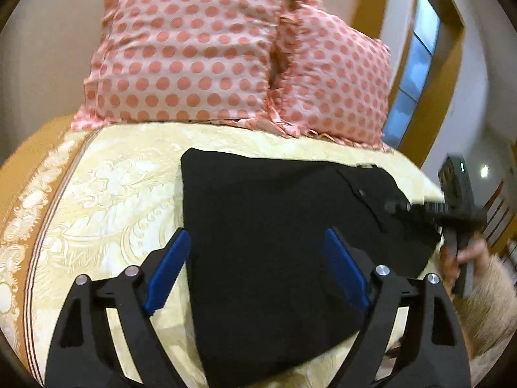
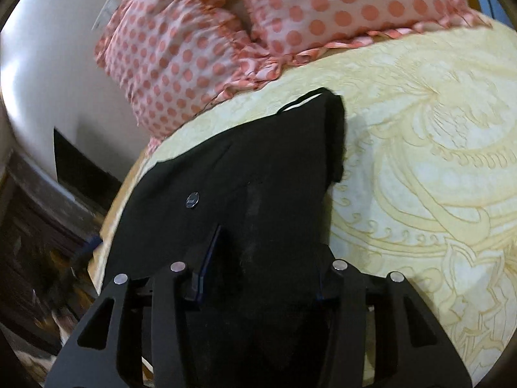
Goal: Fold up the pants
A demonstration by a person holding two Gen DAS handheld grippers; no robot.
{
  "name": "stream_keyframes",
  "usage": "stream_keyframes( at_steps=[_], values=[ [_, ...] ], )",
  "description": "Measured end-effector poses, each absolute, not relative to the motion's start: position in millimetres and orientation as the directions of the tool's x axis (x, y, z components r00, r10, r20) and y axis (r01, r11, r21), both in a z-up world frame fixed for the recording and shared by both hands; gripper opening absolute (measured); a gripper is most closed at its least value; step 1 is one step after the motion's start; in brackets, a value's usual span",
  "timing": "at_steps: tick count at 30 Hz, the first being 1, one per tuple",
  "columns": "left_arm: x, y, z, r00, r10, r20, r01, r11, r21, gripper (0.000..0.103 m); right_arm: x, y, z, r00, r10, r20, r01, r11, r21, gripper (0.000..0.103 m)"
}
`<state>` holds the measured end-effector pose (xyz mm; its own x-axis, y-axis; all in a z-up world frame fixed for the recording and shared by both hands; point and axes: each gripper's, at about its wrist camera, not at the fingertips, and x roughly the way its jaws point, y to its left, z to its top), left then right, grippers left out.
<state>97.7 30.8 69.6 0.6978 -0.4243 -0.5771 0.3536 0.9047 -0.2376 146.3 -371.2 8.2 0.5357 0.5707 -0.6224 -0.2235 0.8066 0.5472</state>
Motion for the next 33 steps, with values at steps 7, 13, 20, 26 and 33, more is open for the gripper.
stream_keyframes(
  at_steps=[7,13,20,26,33],
  values=[
    [170,36,48,0.553,-0.434,-0.711,0.298,0.900,-0.317,0.077,146,-367,14,0.541,0.585,-0.605,-0.281,0.803,0.525,0.032],
    [196,31,31,0.469,-0.433,-0.770,0.270,0.900,-0.341,0.065,157,-371,8,0.511,0.599,-0.616,-0.250,0.790,0.560,0.036],
    [201,29,50,0.476,-0.409,-0.779,0.282,0.910,-0.305,0.009,158,-366,31,0.531,0.626,-0.571,-0.304,0.770,0.561,0.020],
    [211,10,88,0.585,-0.380,-0.717,0.334,0.918,-0.214,0.009,185,-351,69,0.589,0.603,-0.538,-0.360,0.792,0.492,0.017],
    [254,4,87,0.637,-0.305,-0.708,0.300,0.944,-0.136,0.010,232,-350,65,0.599,0.569,-0.563,-0.299,0.812,0.501,0.016]
  ],
)
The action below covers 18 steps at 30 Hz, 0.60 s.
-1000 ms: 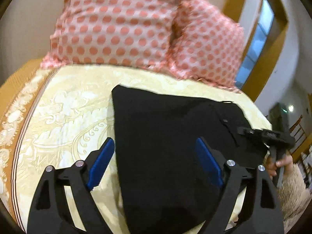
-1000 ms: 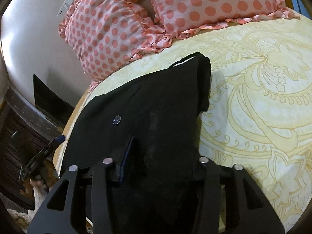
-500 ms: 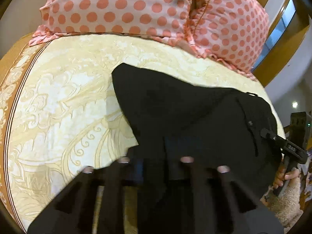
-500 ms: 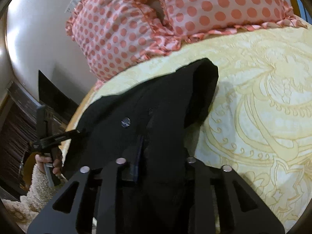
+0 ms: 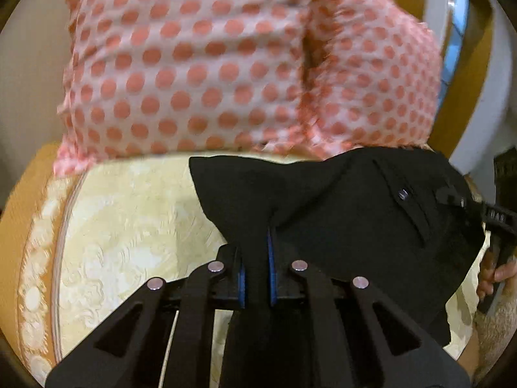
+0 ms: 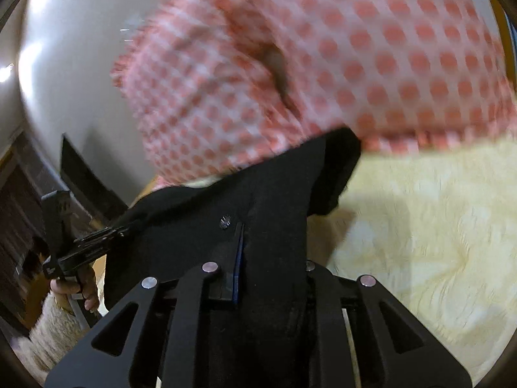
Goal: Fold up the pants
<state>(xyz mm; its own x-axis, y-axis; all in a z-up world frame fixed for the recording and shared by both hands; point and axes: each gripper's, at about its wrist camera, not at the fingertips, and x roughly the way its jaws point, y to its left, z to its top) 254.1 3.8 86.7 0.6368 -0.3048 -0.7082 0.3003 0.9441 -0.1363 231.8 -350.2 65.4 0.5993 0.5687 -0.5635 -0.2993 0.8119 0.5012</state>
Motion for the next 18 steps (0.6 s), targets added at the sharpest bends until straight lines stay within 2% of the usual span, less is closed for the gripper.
stream_keyframes(
  at_steps=[2,4,7,10,12,13,15,16,17,18],
  values=[
    [260,13,68,0.593,-0.301,-0.747,0.292,0.945,-0.148,0.010,227,-350,47,0.549,0.571,-0.611,-0.261,0.811,0.523,0.016],
    [261,23,54,0.567,-0.316,-0.761,0.293,0.941,-0.172,0.011,219,-353,37,0.519,0.608,-0.601,-0.234,0.777,0.584,0.016],
    [265,33,53,0.550,-0.366,-0.750,0.303,0.925,-0.230,0.012,209,-358,44,0.514,0.670,-0.536,-0.201,0.702,0.684,0.016],
    [268,33,55,0.533,-0.373,-0.759,0.338,0.917,-0.214,0.016,196,-360,47,0.496,0.750,-0.438,-0.159,0.575,0.803,0.016],
    [272,40,53,0.503,-0.407,-0.763,0.367,0.899,-0.237,0.017,181,-367,29,0.487,0.803,-0.345,-0.069,0.429,0.901,0.016],
    [275,42,52,0.490,-0.420,-0.764,0.372,0.893,-0.252,0.018,176,-368,25,0.494,0.799,-0.342,-0.048,0.418,0.907,0.016],
    [282,49,49,0.464,-0.449,-0.763,0.379,0.880,-0.288,0.020,163,-360,28,0.536,0.689,-0.488,-0.049,0.603,0.797,0.019],
    [284,49,48,0.466,-0.448,-0.763,0.375,0.881,-0.288,0.023,160,-357,32,0.555,0.645,-0.526,-0.053,0.658,0.751,0.023],
    [285,50,48,0.470,-0.437,-0.767,0.369,0.887,-0.278,0.026,157,-355,39,0.579,0.578,-0.575,-0.049,0.728,0.683,0.032],
    [285,50,48,0.474,-0.426,-0.770,0.366,0.891,-0.268,0.028,155,-353,46,0.600,0.522,-0.606,-0.048,0.780,0.624,0.049]
  ],
)
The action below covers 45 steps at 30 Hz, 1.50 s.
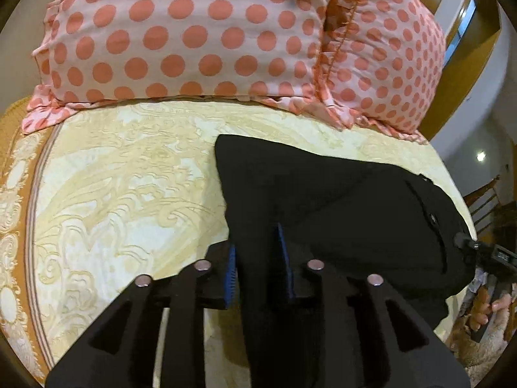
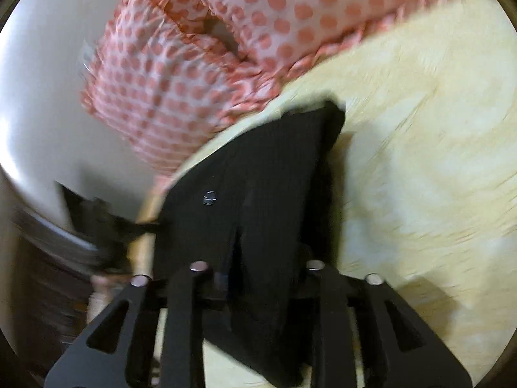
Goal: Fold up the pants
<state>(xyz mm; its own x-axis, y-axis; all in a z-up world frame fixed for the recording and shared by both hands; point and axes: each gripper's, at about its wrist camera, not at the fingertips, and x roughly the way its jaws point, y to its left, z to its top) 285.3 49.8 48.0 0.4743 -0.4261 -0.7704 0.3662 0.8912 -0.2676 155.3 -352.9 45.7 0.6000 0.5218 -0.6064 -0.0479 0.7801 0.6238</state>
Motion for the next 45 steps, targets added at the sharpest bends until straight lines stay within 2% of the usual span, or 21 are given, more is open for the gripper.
stream_keyframes(
  at_steps=[2,4,5,6,11,13,15,17,19,22,24,25,28,30,31,34,36,38,40,41,45],
  values=[
    [279,52,51,0.497,-0.394,-0.773,0.353,0.906,-0.234,0.036,148,-353,57,0.649,0.397,-0.648,-0.045,0.871,0.488,0.075],
    [269,55,55,0.504,-0.397,-0.767,0.362,0.903,-0.229,0.039,151,-357,56,0.638,0.378,-0.670,-0.048,0.889,0.456,0.069],
    [264,55,57,0.501,-0.405,-0.765,0.370,0.899,-0.234,0.041,154,-358,53,0.622,0.387,-0.681,-0.047,0.886,0.461,0.060],
    [258,56,59,0.505,-0.409,-0.760,0.379,0.896,-0.231,0.041,156,-359,47,0.601,0.393,-0.696,-0.045,0.886,0.462,0.057],
    [217,63,71,0.522,-0.465,-0.716,0.430,0.868,-0.250,0.053,152,-365,24,0.546,0.411,-0.731,-0.016,0.877,0.481,0.057],
    [205,61,77,0.530,-0.482,-0.698,0.454,0.856,-0.246,0.056,151,-360,22,0.536,0.419,-0.733,-0.040,0.880,0.473,0.044],
    [195,57,81,0.511,-0.532,-0.675,0.497,0.824,-0.272,0.056,152,-359,22,0.519,0.446,-0.729,-0.062,0.871,0.488,0.025],
    [186,46,81,0.471,-0.587,-0.659,0.550,0.779,-0.301,0.061,154,-371,25,0.504,0.520,-0.689,-0.041,0.812,0.583,0.018],
    [177,28,74,0.426,-0.604,-0.673,0.604,0.744,-0.286,0.062,150,-379,33,0.506,0.605,-0.614,-0.023,0.722,0.692,0.016],
    [166,6,56,0.413,-0.529,-0.741,0.647,0.743,-0.170,0.062,137,-370,48,0.508,0.683,-0.525,-0.039,0.627,0.778,0.015],
    [167,6,45,0.402,-0.494,-0.771,0.643,0.752,-0.146,0.062,123,-369,44,0.511,0.711,-0.483,-0.017,0.570,0.821,0.015],
    [170,11,39,0.394,-0.487,-0.779,0.639,0.755,-0.149,0.055,118,-371,37,0.517,0.705,-0.486,0.010,0.563,0.826,0.015],
    [175,26,32,0.392,-0.481,-0.784,0.630,0.762,-0.152,0.028,110,-374,-5,0.488,0.644,-0.590,0.141,0.609,0.781,0.015],
    [178,33,30,0.389,-0.482,-0.786,0.619,0.768,-0.164,0.021,109,-375,-14,0.502,0.650,-0.570,0.150,0.584,0.798,0.016],
    [179,36,29,0.388,-0.483,-0.785,0.619,0.768,-0.166,0.020,109,-373,-9,0.508,0.641,-0.575,0.134,0.601,0.788,0.017],
    [178,39,28,0.395,-0.485,-0.780,0.625,0.764,-0.159,0.019,109,-363,16,0.544,0.554,-0.630,0.060,0.723,0.688,0.035],
    [177,39,29,0.398,-0.492,-0.774,0.625,0.764,-0.164,0.020,110,-372,27,0.596,0.479,-0.645,0.056,0.776,0.628,0.067],
    [175,40,31,0.390,-0.519,-0.761,0.635,0.749,-0.186,0.033,116,-380,29,0.626,0.427,-0.653,0.072,0.801,0.594,0.068],
    [172,38,34,0.387,-0.537,-0.750,0.645,0.739,-0.196,0.045,127,-384,20,0.605,0.467,-0.645,0.069,0.776,0.627,0.068],
    [170,36,37,0.398,-0.538,-0.743,0.647,0.739,-0.189,0.054,134,-382,13,0.583,0.483,-0.653,0.069,0.772,0.632,0.064],
    [163,44,57,0.470,-0.542,-0.697,0.627,0.761,-0.169,0.068,139,-364,3,0.551,0.519,-0.653,0.019,0.774,0.632,0.046]
  ],
)
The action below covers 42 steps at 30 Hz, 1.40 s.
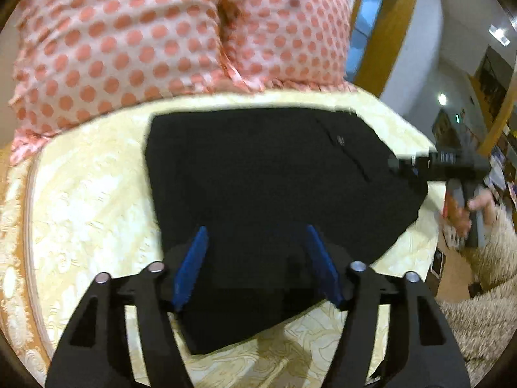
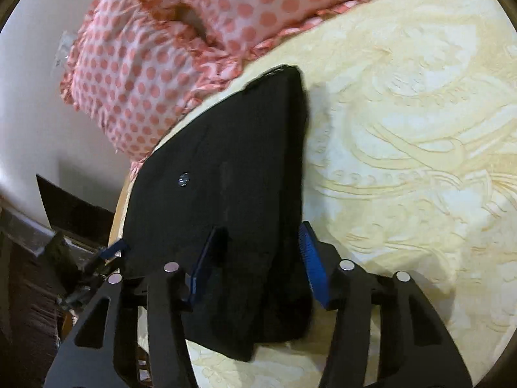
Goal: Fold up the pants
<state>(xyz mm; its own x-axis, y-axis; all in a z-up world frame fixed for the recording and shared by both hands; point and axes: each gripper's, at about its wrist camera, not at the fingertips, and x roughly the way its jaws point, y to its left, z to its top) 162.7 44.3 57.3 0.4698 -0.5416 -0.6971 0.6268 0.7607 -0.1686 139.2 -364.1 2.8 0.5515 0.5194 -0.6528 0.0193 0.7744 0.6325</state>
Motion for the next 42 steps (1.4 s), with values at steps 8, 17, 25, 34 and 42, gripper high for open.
stream_keyframes(
  at_steps=[8,17,25,34,42],
  values=[
    [206,80,60,0.528,-0.461,-0.713,0.447,0.865,-0.228,0.075,144,-357,-4,0.565,0.572,-0.594,-0.030,0.735,0.678,0.046],
    [246,72,40,0.437,-0.462,-0.772,0.427,0.862,-0.274,0.075,146,-340,-4,0.550,0.629,-0.549,-0.113,0.708,0.697,0.031],
    [274,47,30,0.361,-0.463,-0.810,0.463,0.843,-0.275,0.074,156,-345,-10,0.524,0.690,-0.499,-0.099,0.631,0.769,0.033],
    [277,29,44,0.412,-0.447,-0.794,0.439,0.861,-0.257,0.009,167,-334,22,0.539,0.674,-0.505,-0.223,0.692,0.686,0.024],
    [293,15,81,0.573,-0.433,-0.696,0.416,0.885,-0.208,0.009,222,-328,83,0.641,0.617,-0.457,-0.336,0.761,0.555,0.023]
  ],
)
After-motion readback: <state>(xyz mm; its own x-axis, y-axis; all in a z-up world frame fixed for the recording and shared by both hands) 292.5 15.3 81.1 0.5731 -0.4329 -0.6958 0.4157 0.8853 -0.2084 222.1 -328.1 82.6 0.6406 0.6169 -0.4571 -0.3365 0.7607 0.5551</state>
